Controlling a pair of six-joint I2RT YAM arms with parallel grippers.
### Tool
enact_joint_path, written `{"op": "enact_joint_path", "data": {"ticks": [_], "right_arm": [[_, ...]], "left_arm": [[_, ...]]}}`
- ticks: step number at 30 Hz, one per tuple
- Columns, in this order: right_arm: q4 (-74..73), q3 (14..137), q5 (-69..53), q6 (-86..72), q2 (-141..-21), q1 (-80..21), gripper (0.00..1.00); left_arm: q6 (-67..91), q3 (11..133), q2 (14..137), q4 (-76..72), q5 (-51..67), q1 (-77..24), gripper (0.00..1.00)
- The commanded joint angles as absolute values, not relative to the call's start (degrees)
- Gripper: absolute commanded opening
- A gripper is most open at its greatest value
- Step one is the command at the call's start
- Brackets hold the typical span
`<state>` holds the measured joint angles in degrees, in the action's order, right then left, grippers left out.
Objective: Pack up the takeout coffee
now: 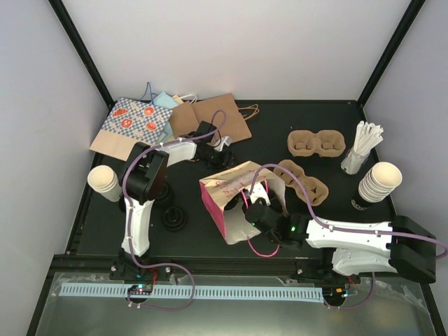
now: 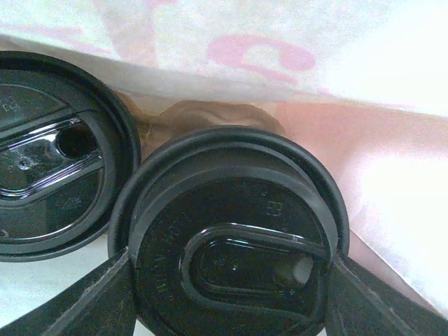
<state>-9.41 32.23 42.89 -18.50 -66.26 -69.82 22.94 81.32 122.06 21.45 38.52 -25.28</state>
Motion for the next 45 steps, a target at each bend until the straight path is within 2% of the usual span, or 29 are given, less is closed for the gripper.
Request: {"op": "enact_joint_path", "data": {"ticks": [1,5,7,17,26,38,45], "right_arm": [[-7.3,31.7,40.0,-20.4,-67.8,-68.6,0.48],[-7.6,31.9,39.1,-21.0,-68.3,-68.6,0.48],[-8.2,32.1,38.9,-21.6,-68.9,-68.5,0.48],[-13.0,35.0,40.0,-26.1,-73.7,-67.8,0.46],[-15.4,37.3,39.1,-29.1,-78.2,-67.6,0.46],[-17.1,39.6,29.8,-30.4,-85.1,-63.3,0.45],[-31.4,49.7,27.6,-28.1,-84.8,-62.2,0.46]], "left_arm": [[22.2,83.7,124.2,20.7,45.3,-27.0,0.58],[22.2,83.2,124.0,20.9,47.1,-27.3,0.39],[22.0,82.6,123.9,20.9,47.9,-27.4,0.33],[20.9,81.3,123.8,23.1,49.5,-28.0,0.17],[21.6,81.3,123.9,24.7,49.3,-28.5,0.14],[22.1,80.5,124.2,24.9,50.0,-28.7,0.12],[21.1,81.0,123.1,26.2,49.1,-28.6,0.16]]}}
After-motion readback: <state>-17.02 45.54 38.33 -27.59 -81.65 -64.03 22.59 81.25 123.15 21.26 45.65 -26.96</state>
